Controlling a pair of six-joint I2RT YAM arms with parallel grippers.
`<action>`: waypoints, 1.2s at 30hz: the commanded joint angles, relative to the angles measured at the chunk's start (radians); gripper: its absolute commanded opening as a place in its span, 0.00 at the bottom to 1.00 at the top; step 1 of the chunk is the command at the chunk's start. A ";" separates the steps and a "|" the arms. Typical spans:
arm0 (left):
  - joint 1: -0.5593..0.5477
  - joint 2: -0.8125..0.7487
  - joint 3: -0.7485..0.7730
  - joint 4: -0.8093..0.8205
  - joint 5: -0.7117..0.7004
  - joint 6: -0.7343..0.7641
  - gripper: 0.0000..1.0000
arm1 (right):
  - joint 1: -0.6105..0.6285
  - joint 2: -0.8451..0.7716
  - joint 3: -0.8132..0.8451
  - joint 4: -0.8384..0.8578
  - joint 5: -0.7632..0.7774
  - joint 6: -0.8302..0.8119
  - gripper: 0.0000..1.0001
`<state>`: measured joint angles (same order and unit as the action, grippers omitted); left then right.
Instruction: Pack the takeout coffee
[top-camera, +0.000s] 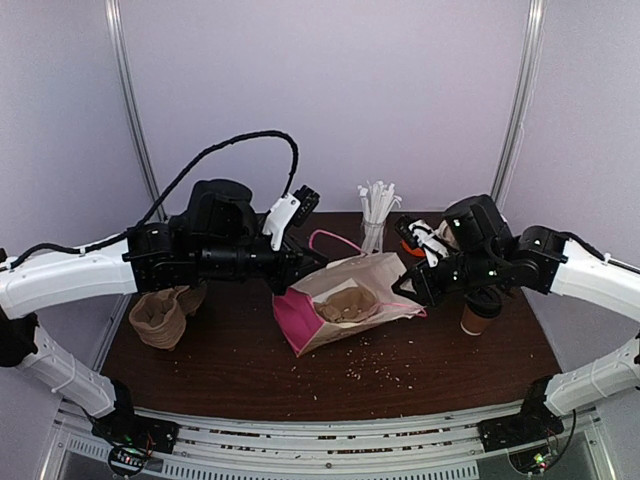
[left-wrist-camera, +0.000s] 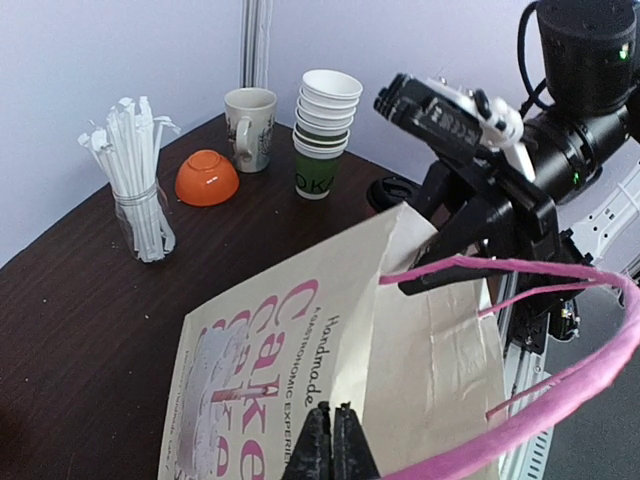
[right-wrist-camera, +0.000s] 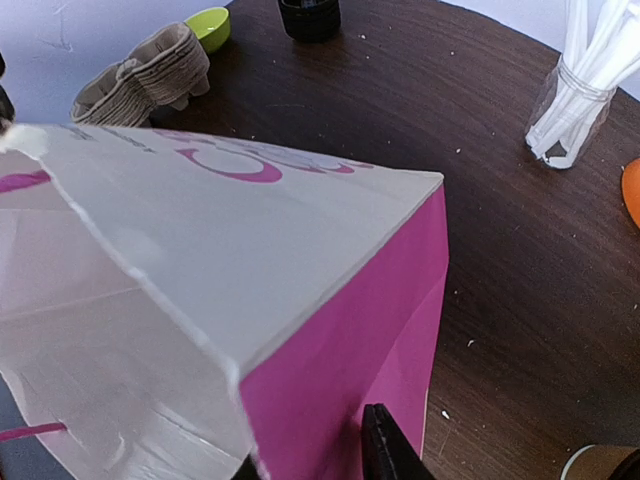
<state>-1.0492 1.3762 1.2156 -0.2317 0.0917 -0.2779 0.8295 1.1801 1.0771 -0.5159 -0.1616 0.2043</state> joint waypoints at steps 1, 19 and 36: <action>-0.008 -0.044 0.015 0.093 -0.049 0.005 0.00 | 0.054 -0.049 -0.061 0.077 0.106 -0.010 0.23; -0.101 -0.073 -0.053 0.149 -0.061 0.022 0.00 | 0.175 -0.168 -0.339 0.338 0.343 -0.004 0.09; -0.141 -0.049 -0.103 0.135 -0.064 -0.001 0.00 | 0.196 -0.171 -0.399 0.373 0.332 -0.007 0.10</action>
<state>-1.1858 1.3396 1.1461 -0.1539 0.0330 -0.2710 1.0172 1.0195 0.6907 -0.1627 0.1532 0.2058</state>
